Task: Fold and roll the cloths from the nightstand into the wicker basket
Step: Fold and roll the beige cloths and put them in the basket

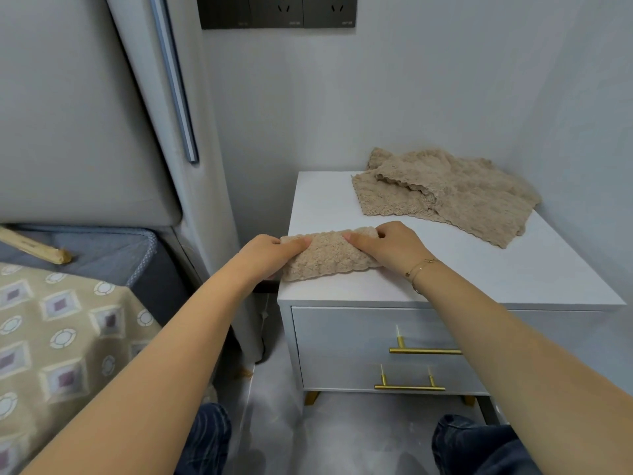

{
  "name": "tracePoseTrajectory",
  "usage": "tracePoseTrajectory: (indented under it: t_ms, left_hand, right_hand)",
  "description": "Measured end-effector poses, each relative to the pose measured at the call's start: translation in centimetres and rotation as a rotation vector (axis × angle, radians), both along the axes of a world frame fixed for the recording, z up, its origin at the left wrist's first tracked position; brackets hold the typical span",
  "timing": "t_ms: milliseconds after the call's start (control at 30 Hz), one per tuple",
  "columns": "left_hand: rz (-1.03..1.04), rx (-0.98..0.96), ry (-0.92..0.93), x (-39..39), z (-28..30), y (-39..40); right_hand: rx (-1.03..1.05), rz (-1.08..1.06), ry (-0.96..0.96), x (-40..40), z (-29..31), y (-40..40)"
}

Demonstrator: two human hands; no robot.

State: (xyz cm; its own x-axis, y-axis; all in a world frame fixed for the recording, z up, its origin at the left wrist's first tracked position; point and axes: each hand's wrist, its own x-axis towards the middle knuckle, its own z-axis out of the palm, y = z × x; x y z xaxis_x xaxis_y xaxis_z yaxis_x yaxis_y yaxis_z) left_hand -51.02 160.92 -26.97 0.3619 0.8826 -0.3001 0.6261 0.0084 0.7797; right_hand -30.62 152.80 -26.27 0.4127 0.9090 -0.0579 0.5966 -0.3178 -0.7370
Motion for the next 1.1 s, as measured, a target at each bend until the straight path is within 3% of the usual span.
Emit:
tracePoseTrajectory:
  t_ms: [100, 233, 400, 567, 733, 933, 1100]
  left_hand:
    - [-0.16, 0.011, 0.104, -0.7, 0.9, -0.4]
    - [-0.301, 0.029, 0.064, -1.6, 1.6, -0.8]
    - [-0.358, 0.071, 0.005, -0.7, 2.2, -2.2]
    - [-0.365, -0.07, -0.191, 1.1, 2.8, -3.9]
    - [-0.348, -0.089, -0.398, 4.1, 3.6, -6.2]
    - [-0.428, -0.217, -0.575, 7.8, 5.0, -11.2]
    - [-0.314, -0.499, -0.714, 10.6, 5.5, -16.6]
  right_hand:
    - [-0.064, 0.057, 0.052, -0.1, 0.7, -0.3]
    - [-0.091, 0.203, 0.148, 0.7, 1.4, -1.6]
    - [-0.032, 0.237, 0.461, 2.4, 1.5, -3.5]
    - [0.165, 0.087, 0.798, 3.1, 2.1, -5.1]
    - [0.434, -0.111, 0.944, 3.8, 3.7, -7.8]
    - [0.694, -0.397, 0.947, 4.3, 5.2, -12.7]
    - [0.771, -0.521, 0.859, 4.8, 6.2, -18.6]
